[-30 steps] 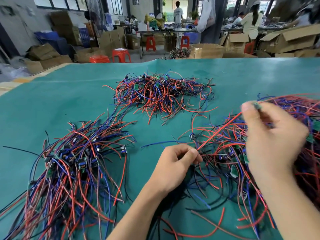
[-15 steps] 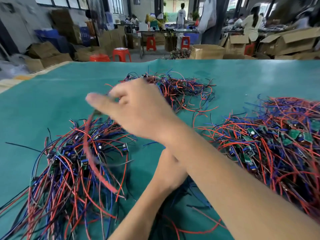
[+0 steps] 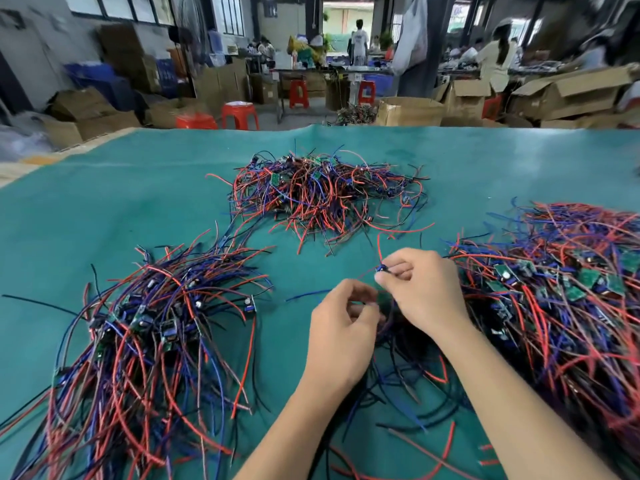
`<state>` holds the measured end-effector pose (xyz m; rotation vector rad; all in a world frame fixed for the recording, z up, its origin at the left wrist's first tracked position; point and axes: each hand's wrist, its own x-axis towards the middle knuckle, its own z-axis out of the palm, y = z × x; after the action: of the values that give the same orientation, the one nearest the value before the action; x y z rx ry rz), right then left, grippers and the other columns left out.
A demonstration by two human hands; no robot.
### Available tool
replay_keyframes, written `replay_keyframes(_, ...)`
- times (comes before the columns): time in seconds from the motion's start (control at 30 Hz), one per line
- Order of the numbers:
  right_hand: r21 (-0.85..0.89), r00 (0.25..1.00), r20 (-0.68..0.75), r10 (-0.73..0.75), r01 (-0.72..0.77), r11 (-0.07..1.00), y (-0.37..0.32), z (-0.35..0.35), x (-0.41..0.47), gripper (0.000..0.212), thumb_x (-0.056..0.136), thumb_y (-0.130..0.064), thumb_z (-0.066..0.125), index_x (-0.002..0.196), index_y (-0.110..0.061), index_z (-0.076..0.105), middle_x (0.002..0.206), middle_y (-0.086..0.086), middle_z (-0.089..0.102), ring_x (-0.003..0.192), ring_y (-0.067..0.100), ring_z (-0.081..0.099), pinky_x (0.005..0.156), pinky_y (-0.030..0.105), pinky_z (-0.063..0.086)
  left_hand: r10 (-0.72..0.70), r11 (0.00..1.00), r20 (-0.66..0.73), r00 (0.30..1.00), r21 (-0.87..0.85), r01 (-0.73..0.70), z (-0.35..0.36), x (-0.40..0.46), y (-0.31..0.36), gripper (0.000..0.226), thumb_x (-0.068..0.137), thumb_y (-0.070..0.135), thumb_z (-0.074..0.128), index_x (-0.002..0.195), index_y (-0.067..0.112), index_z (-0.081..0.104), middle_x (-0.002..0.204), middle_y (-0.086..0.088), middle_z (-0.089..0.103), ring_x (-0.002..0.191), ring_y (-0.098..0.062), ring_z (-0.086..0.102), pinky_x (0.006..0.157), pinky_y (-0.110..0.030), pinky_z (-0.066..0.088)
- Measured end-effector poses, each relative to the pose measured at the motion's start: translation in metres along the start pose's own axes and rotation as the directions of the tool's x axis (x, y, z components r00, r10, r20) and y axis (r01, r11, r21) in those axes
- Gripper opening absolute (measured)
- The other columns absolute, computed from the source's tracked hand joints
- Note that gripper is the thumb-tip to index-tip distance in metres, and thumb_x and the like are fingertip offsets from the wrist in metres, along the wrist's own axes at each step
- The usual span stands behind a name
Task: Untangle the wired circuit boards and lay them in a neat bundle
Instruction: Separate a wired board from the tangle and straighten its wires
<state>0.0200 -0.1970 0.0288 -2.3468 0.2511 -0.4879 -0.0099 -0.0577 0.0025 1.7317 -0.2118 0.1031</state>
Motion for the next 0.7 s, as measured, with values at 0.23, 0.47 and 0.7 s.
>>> replay_keyframes(0.23,0.527,0.996,-0.088,-0.009,0.054,0.848,-0.025,-0.037,-0.026,0.019,0.064,-0.039,0.078,0.082,-0.034,0.079,0.073,-0.009,0.075,0.066,0.007,0.068,0.067,0.024,0.054,-0.041,0.975,0.049,0.998,-0.214,0.051,-0.001,0.004,0.002,0.026,0.102,0.026,0.048,0.092,0.01,0.066,0.082,-0.013,0.072,0.066,-0.02,0.07,0.059,-0.02,0.046)
replay_keyframes(0.47,0.68,0.992,0.104,0.067,-0.12,0.724,-0.017,-0.01,-0.053,0.012,0.08,-0.002,0.083,0.083,-0.013,0.078,0.077,0.007,0.077,0.068,0.016,0.07,0.055,0.021,0.054,0.029,0.974,0.12,0.992,-0.227,-0.001,-0.004,0.003,0.003,0.037,0.104,0.027,0.046,0.082,0.006,0.068,0.074,-0.01,0.07,0.069,-0.015,0.059,0.069,-0.035,0.049)
replay_keyframes(0.7,0.538,0.997,0.012,-0.076,0.058,0.841,-0.015,-0.013,-0.056,0.004,0.079,-0.033,0.079,0.077,-0.031,0.082,0.071,-0.011,0.076,0.063,0.003,0.071,0.056,0.02,0.054,-0.004,0.947,0.183,0.983,-0.314,0.062,-0.006,0.001,0.006,0.045,0.105,0.034,0.042,0.085,0.009,0.074,0.07,-0.007,0.07,0.064,-0.011,0.06,0.061,-0.018,0.046)
